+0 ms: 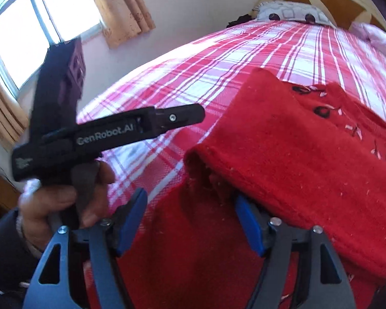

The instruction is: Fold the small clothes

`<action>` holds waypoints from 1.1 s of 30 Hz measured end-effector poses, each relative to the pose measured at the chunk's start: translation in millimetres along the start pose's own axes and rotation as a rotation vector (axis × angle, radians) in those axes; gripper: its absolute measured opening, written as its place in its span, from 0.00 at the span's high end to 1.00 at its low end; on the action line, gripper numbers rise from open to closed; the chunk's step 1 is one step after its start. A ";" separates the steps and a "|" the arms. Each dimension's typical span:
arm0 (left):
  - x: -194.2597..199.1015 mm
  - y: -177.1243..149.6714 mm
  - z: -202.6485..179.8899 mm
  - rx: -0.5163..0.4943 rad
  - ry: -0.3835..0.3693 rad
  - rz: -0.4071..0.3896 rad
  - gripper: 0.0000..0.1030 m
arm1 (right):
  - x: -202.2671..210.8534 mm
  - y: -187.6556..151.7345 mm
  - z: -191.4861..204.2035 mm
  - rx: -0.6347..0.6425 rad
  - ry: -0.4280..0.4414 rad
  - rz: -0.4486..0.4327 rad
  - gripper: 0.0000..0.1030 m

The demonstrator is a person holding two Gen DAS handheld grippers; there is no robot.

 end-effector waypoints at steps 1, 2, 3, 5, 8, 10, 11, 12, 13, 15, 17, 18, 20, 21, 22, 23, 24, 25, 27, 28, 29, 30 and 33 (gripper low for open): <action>0.3 -0.2 -0.8 -0.008 0.001 0.000 0.38 | -4.1 -1.5 2.8 0.010 0.002 0.019 0.24; 0.4 0.5 -2.4 -0.017 0.005 0.000 0.38 | -3.4 0.7 4.9 0.027 -0.001 0.024 0.24; 1.2 1.4 -4.7 -0.031 0.011 -0.002 0.38 | -0.6 1.2 9.7 0.046 -0.003 0.027 0.24; 3.3 2.7 -10.4 -0.067 0.020 -0.011 0.38 | 10.4 -1.1 11.7 0.027 0.037 0.030 0.26; 1.4 4.1 -20.7 -0.122 0.028 -0.003 0.38 | 38.1 -13.9 4.5 0.024 0.021 0.033 0.26; -0.7 5.9 -29.9 -0.144 0.020 0.002 0.38 | 60.8 -18.5 -8.1 0.005 0.007 0.016 0.26; -1.7 6.9 -35.2 -0.152 0.012 0.004 0.38 | 78.1 -19.6 -19.6 -0.019 -0.012 -0.004 0.26; -2.8 7.4 -39.8 -0.160 0.007 0.006 0.38 | 91.1 -18.9 -28.8 -0.039 -0.032 -0.024 0.25; -4.0 7.3 -45.5 -0.175 0.007 0.008 0.38 | 106.2 -17.7 -40.4 -0.064 -0.057 -0.051 0.25; -7.2 6.4 -57.0 -0.224 0.032 0.015 0.38 | 134.8 -14.4 -63.9 -0.117 -0.115 -0.113 0.25; -11.1 2.7 -67.0 -0.275 0.054 0.027 0.38 | 158.4 -11.5 -91.6 -0.176 -0.204 -0.172 0.25; -14.0 -0.4 -70.3 -0.299 0.074 0.040 0.38 | 169.7 -11.4 -109.9 -0.219 -0.268 -0.192 0.25; -19.8 -5.8 -71.3 -0.331 0.109 0.066 0.38 | 181.4 -12.7 -143.9 -0.314 -0.371 -0.191 0.25; -23.3 -10.4 -70.0 -0.346 0.132 0.085 0.38 | 184.9 -17.6 -157.5 -0.355 -0.404 -0.185 0.26; -24.8 -13.7 -69.8 -0.353 0.142 0.097 0.38 | 186.5 -21.4 -166.2 -0.380 -0.424 -0.177 0.28; -27.1 -17.1 -67.9 -0.359 0.151 0.111 0.38 | 186.4 -26.9 -174.4 -0.396 -0.445 -0.166 0.29; -28.6 -20.7 -64.8 -0.359 0.157 0.121 0.38 | 184.6 -29.6 -179.4 -0.399 -0.457 -0.155 0.30; -28.8 -21.8 -63.1 -0.353 0.152 0.119 0.38 | 182.7 -35.2 -182.7 -0.399 -0.465 -0.139 0.31; -28.6 -22.8 -58.7 -0.342 0.151 0.114 0.34 | 178.4 -43.7 -186.3 -0.405 -0.466 -0.118 0.33; -28.7 -23.0 -56.9 -0.338 0.158 0.112 0.29 | 180.9 -45.9 -188.5 -0.406 -0.465 -0.118 0.33; -29.1 -23.3 -53.9 -0.328 0.161 0.112 0.27 | 179.6 -48.4 -188.4 -0.405 -0.464 -0.121 0.33; -30.2 -23.8 -50.8 -0.312 0.156 0.118 0.25 | 182.0 -51.7 -190.6 -0.400 -0.465 -0.122 0.33; -35.1 -24.0 -42.8 -0.257 0.144 0.140 0.18 | 176.5 -54.9 -191.5 -0.367 -0.491 -0.096 0.33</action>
Point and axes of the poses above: each gripper's, at about its wrist camera, not at the fingertips, and x roughly against the way its jaws point, z to its left, y to its top, the point moved 3 cm from there along -x, roughly the way its jaws point, and after that the axes turned 10 degrees about -z, right-handed, at the moved point
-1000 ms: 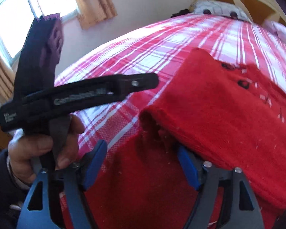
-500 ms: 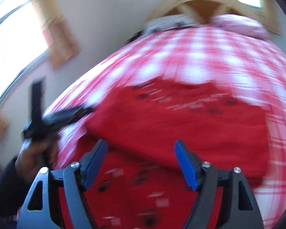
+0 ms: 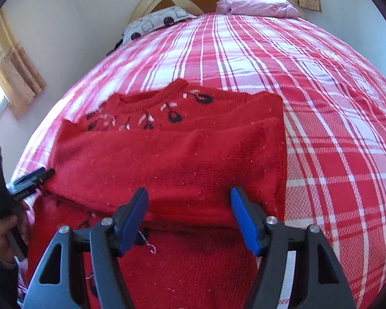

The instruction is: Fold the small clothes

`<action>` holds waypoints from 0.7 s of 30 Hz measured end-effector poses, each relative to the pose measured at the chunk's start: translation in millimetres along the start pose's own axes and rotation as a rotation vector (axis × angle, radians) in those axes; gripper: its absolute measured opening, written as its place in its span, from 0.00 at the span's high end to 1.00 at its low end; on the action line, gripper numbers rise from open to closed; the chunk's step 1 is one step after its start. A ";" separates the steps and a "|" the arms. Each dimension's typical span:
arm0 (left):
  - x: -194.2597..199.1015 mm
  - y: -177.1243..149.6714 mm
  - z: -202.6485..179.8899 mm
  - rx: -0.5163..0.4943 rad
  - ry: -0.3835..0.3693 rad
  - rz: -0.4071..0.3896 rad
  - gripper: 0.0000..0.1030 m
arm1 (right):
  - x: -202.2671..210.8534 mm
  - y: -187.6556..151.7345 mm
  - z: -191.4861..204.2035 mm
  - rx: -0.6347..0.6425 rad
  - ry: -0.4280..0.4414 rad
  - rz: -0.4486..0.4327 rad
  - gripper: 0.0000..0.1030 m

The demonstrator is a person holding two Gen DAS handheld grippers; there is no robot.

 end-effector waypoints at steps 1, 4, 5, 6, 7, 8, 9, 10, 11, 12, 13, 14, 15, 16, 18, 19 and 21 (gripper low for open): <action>-0.5 -0.1 0.6 0.010 -0.006 0.001 0.17 | 0.4 -2.5 1.0 0.017 -0.011 0.000 0.32; 2.2 -1.7 -2.1 0.003 -0.001 -0.008 0.17 | -1.9 -3.9 0.5 0.021 -0.023 -0.004 0.31; 2.7 -1.8 -2.3 0.001 0.002 -0.009 0.17 | -1.7 -3.6 0.2 0.023 -0.024 -0.005 0.31; 3.6 -2.1 -2.5 0.001 0.004 -0.008 0.17 | -1.5 -3.6 -0.2 0.022 -0.021 -0.005 0.31; 4.3 -2.0 -2.0 0.003 0.005 -0.006 0.17 | -1.3 -3.5 0.6 0.019 -0.020 -0.004 0.32; 6.2 -2.4 -1.7 0.003 0.009 -0.004 0.17 | -1.3 -3.5 0.1 0.014 -0.017 -0.005 0.32; 8.4 -2.9 -1.2 0.003 0.012 -0.002 0.17 | -0.3 -3.6 -0.1 0.012 -0.015 -0.002 0.32; 11.3 -3.9 -1.1 0.002 0.016 -0.002 0.17 | 0.7 -3.5 0.2 0.014 -0.017 0.000 0.32; 13.7 -5.2 -0.9 -0.001 0.019 -0.005 0.17 | 2.7 -3.6 1.3 0.020 -0.021 0.002 0.32; 15.1 -6.8 -0.7 -0.002 0.021 -0.007 0.17 | 4.5 -4.2 2.3 0.027 -0.023 0.002 0.32; 14.7 -7.7 0.3 0.001 0.021 -0.007 0.17 | 5.6 -4.9 3.1 0.036 -0.024 0.003 0.32; 13.8 -8.4 1.5 0.011 0.017 -0.003 0.17 | 5.0 -6.1 3.7 0.047 -0.028 0.002 0.32; 12.5 -8.3 2.8 0.018 0.013 0.000 0.17 | 4.2 -6.8 3.3 0.054 -0.030 0.002 0.32; 12.1 -8.3 3.4 0.022 0.011 0.003 0.17 | 2.3 -7.8 3.4 0.069 -0.035 0.003 0.33; 14.0 -8.7 2.3 0.016 0.019 0.001 0.17 | 5.0 -8.3 3.1 0.074 -0.039 -0.008 0.33; 15.5 -9.6 2.0 0.013 0.023 -0.001 0.17 | 8.5 -8.6 3.3 0.070 -0.041 -0.017 0.33; 18.5 -9.9 3.0 0.019 0.023 -0.007 0.17 | 18.0 -10.5 4.3 0.071 -0.041 -0.039 0.33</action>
Point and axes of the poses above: each gripper's, at about its wrist camera, not at the fingertips, and x roughly against the way its jaws point, z to its left, y to its top, the point moved 3 cm from there along -x, roughly the way its jaws point, and after that the axes turned 10 degrees about -z, right-handed, at the moved point
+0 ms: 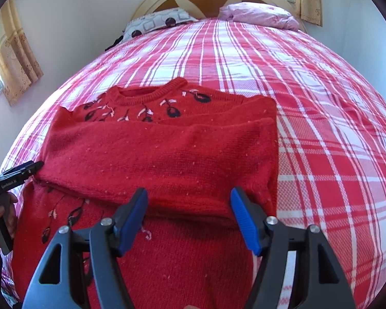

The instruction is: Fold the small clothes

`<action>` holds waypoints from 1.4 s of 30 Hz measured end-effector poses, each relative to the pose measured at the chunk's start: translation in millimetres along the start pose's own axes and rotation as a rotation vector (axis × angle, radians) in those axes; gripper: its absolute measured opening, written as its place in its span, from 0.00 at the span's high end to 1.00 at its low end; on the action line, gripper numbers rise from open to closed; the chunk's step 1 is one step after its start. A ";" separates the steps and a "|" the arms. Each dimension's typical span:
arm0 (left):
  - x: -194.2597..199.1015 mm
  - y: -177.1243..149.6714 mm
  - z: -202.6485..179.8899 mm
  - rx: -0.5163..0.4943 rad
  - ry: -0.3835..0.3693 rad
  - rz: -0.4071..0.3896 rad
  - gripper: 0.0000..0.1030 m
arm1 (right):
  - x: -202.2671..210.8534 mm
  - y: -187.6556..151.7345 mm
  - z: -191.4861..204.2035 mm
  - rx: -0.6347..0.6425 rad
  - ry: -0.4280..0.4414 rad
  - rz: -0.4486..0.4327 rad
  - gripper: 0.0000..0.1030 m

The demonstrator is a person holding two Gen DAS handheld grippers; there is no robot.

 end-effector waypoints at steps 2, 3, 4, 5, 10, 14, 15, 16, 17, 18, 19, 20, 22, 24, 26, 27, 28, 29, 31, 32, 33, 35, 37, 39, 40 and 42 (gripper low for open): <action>3.2 -0.4 2.0 0.017 -0.001 -0.001 0.17 | 9.4 -2.0 2.6 0.025 -0.001 -0.027 0.32; 6.4 -0.5 3.0 0.029 -0.006 -0.007 0.17 | 12.4 -3.2 3.8 0.037 -0.003 -0.031 0.32; 9.5 -0.8 3.3 0.036 -0.014 -0.016 0.17 | 14.4 -4.1 4.2 0.042 -0.004 -0.031 0.32; 13.0 -2.0 3.2 0.039 -0.015 -0.022 0.17 | 15.4 -6.2 3.5 0.043 -0.001 -0.025 0.30; 31.7 -11.0 -0.8 0.042 -0.041 -0.036 0.17 | 13.1 -14.9 -15.8 -0.017 -0.018 0.012 0.29; 44.4 -28.6 -3.2 0.021 -0.049 -0.020 0.17 | 18.8 -22.5 -33.4 -0.092 -0.016 0.033 0.28; 47.8 -33.6 -2.7 0.024 -0.054 -0.017 0.17 | 21.6 -24.1 -34.6 -0.094 -0.019 0.032 0.28; 51.8 -38.3 -1.9 0.033 -0.056 -0.015 0.17 | 26.4 -25.8 -35.5 -0.092 -0.023 0.028 0.28; 57.6 -43.4 -1.1 0.044 -0.065 -0.017 0.17 | 31.5 -27.5 -36.0 -0.092 -0.029 0.028 0.28; 63.3 -48.1 -0.6 0.052 -0.076 -0.020 0.17 | 35.7 -29.2 -36.1 -0.094 -0.033 0.029 0.28; 67.5 -51.8 -0.7 0.055 -0.080 -0.021 0.17 | 42.3 -32.2 -36.5 -0.101 -0.029 0.031 0.28; 72.6 -56.1 -1.1 0.057 -0.082 -0.023 0.17 | 47.7 -35.3 -36.0 -0.104 -0.022 0.031 0.28; 81.7 -65.4 -3.7 0.049 -0.083 -0.028 0.17 | 55.4 -41.9 -36.0 -0.099 -0.020 0.036 0.28; 88.7 -73.5 -6.4 0.025 -0.069 -0.028 0.17 | 61.6 -52.5 -36.5 -0.092 -0.031 0.052 0.29; 93.8 -79.5 -8.2 0.006 -0.059 -0.033 0.17 | 68.5 -60.0 -36.1 -0.079 -0.038 0.046 0.33; 96.6 -82.5 -8.8 0.002 -0.054 -0.030 0.17 | 72.8 -63.5 -35.8 -0.076 -0.042 0.044 0.34; 100.4 -85.3 -9.4 0.002 -0.056 -0.029 0.17 | 76.9 -66.5 -36.3 -0.080 -0.042 0.042 0.34; 104.8 -87.8 -10.2 0.002 -0.062 -0.028 0.17 | 83.1 -70.6 -36.9 -0.092 -0.040 0.038 0.35; 113.4 -93.2 -10.6 0.006 -0.072 -0.029 0.17 | 92.9 -77.8 -36.4 -0.104 -0.030 0.038 0.36; 118.5 -96.8 -11.1 0.006 -0.079 -0.030 0.17 | 95.6 -80.7 -35.4 -0.108 -0.028 0.040 0.36; 122.4 -100.6 -11.7 0.002 -0.079 -0.027 0.17 | 100.8 -86.1 -34.2 -0.107 -0.025 0.043 0.37; 128.5 -106.6 -13.1 -0.009 -0.082 -0.020 0.17 | 106.9 -93.3 -31.6 -0.102 -0.029 0.044 0.37; 135.7 -112.7 -15.0 -0.015 -0.084 -0.018 0.17 | 113.5 -101.0 -29.4 -0.098 -0.030 0.045 0.37; 142.9 -120.7 -17.0 -0.009 -0.098 -0.004 0.17 | 119.3 -107.4 -29.3 -0.108 -0.026 0.046 0.39; 146.3 -125.2 -18.7 -0.007 -0.106 0.002 0.17 | 122.8 -111.4 -29.2 -0.115 -0.023 0.047 0.39; 153.0 -132.7 -22.5 -0.020 -0.107 0.014 0.17 | 128.1 -117.4 -28.3 -0.119 -0.021 0.052 0.39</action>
Point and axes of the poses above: each gripper's, at about its wrist camera, not at the fingertips, and x roughly against the way its jaws point, z to its left, y to its top, the point moved 3 cm from there along -x, roughly the way its jaws point, and after that the axes turned 10 degrees about -z, right-handed, at the moved point
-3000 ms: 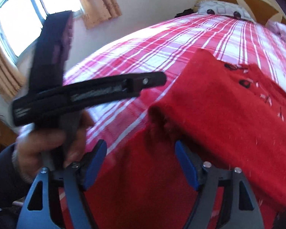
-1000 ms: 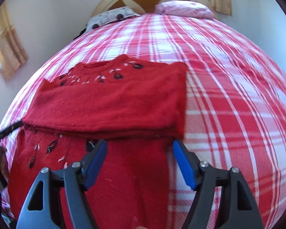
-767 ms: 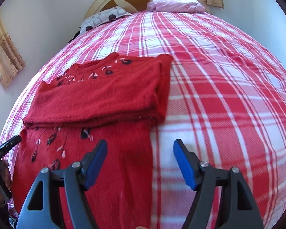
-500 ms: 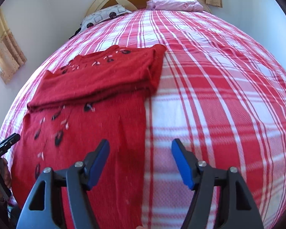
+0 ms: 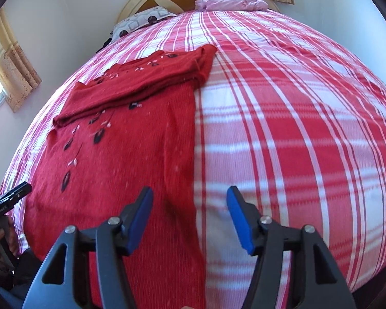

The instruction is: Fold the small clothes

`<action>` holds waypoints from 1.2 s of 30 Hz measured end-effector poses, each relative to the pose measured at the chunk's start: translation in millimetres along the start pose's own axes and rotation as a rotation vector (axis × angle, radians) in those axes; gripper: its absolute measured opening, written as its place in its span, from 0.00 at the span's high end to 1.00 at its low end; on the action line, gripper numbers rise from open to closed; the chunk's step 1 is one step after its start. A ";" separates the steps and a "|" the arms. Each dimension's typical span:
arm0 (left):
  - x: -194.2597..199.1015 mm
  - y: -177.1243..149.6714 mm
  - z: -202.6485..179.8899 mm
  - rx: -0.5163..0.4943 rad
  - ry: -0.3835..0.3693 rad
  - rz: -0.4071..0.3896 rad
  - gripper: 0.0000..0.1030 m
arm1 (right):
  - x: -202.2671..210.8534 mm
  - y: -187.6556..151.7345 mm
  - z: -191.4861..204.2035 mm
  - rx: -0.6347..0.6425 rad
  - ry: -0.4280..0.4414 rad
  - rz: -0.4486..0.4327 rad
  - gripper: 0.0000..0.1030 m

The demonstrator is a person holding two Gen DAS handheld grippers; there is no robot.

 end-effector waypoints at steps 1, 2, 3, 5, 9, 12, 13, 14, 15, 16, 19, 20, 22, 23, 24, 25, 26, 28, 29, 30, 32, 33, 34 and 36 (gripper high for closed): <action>2.2 -3.0 -1.6 -0.007 0.003 0.004 0.17 | 3.0 -3.7 -0.2 -0.002 0.000 0.002 0.40; 4.2 -6.0 -3.6 -0.013 0.001 0.010 0.17 | 5.6 -7.2 -0.4 -0.006 0.002 0.005 0.40; 6.5 -9.3 -5.8 -0.017 -0.002 0.017 0.17 | 8.0 -10.9 -0.3 -0.008 0.003 0.006 0.40; 10.3 -14.8 -9.9 -0.029 -0.005 0.026 0.17 | 12.8 -17.2 0.4 -0.009 0.002 0.008 0.40; 20.3 -27.6 -14.9 -0.044 -0.019 0.043 0.17 | 22.0 -29.6 1.3 -0.014 0.009 0.016 0.40; 27.7 -33.6 -15.2 -0.037 -0.027 0.056 0.17 | 27.5 -36.3 1.7 -0.010 0.005 0.025 0.44; 29.7 -34.5 -15.6 -0.033 -0.034 0.061 0.17 | 29.4 -38.0 1.0 -0.015 0.007 0.028 0.45; 31.5 -35.8 -15.9 -0.027 -0.044 0.068 0.17 | 32.0 -40.2 -0.3 -0.021 0.011 0.033 0.47; 32.7 -37.5 -16.0 -0.023 -0.051 0.074 0.17 | 33.5 -41.8 -1.0 -0.025 0.014 0.036 0.47; 33.7 -38.8 -16.4 -0.023 -0.051 0.076 0.17 | 34.8 -43.6 -1.7 -0.028 0.016 0.041 0.48; 37.2 -42.6 -19.6 -0.028 -0.055 0.082 0.19 | 38.4 -49.0 -2.9 -0.035 0.019 0.049 0.50; 38.5 -43.9 -20.9 -0.032 -0.056 0.086 0.20 | 39.7 -50.7 -3.4 -0.037 0.021 0.051 0.50; 40.3 -45.3 -21.9 -0.035 -0.055 0.091 0.25 | 41.6 -53.4 -4.4 -0.044 0.027 0.055 0.52; 41.6 -46.8 -23.3 -0.036 -0.062 0.096 0.26 | 42.4 -54.4 -4.9 -0.047 0.029 0.059 0.53; 42.5 -48.1 -24.5 -0.038 -0.066 0.102 0.26 | 43.3 -55.4 -5.1 -0.049 0.030 0.061 0.54; 43.2 -48.9 -25.6 -0.042 -0.066 0.106 0.27 | 43.7 -56.1 -5.2 -0.051 0.033 0.064 0.54; 43.8 -49.4 -26.7 -0.046 -0.067 0.109 0.27 | 44.4 -57.2 -5.5 -0.054 0.037 0.068 0.55; 45.3 -51.2 -29.4 -0.051 -0.070 0.121 0.30 | 46.0 -59.4 -5.7 -0.055 0.039 0.071 0.55; 45.9 -51.9 -30.5 -0.053 -0.077 0.126 0.31 | 46.9 -61.0 -6.0 -0.054 0.041 0.075 0.55; 46.1 -53.0 -31.7 -0.054 -0.082 0.132 0.31 | 47.7 -62.1 -5.6 -0.052 0.042 0.076 0.55; 46.2 -55.0 -33.0 -0.059 -0.082 0.145 0.31 | 49.2 -64.9 -5.3 -0.050 0.045 0.082 0.55; 46.6 -55.8 -33.7 -0.063 -0.080 0.152 0.32 | 50.0 -66.0 -5.0 -0.047 0.045 0.085 0.55; 46.9 -56.6 -34.3 -0.065 -0.078 0.157 0.37 | 50.7 -67.1 -4.6 -0.045 0.046 0.088 0.55; 46.8 -58.2 -34.8 -0.065 -0.081 0.173 0.40 | 51.9 -69.0 -3.6 -0.044 0.055 0.096 0.56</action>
Point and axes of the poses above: each gripper's, at about its wrist camera, not at the fingertips, and x roughly against the way its jaws point, z to its left, y to its top, the point moved 3 cm from there along -x, roughly the way its jaws point, and after that the axes turned 10 degrees about -z, right-handed, at the moved point
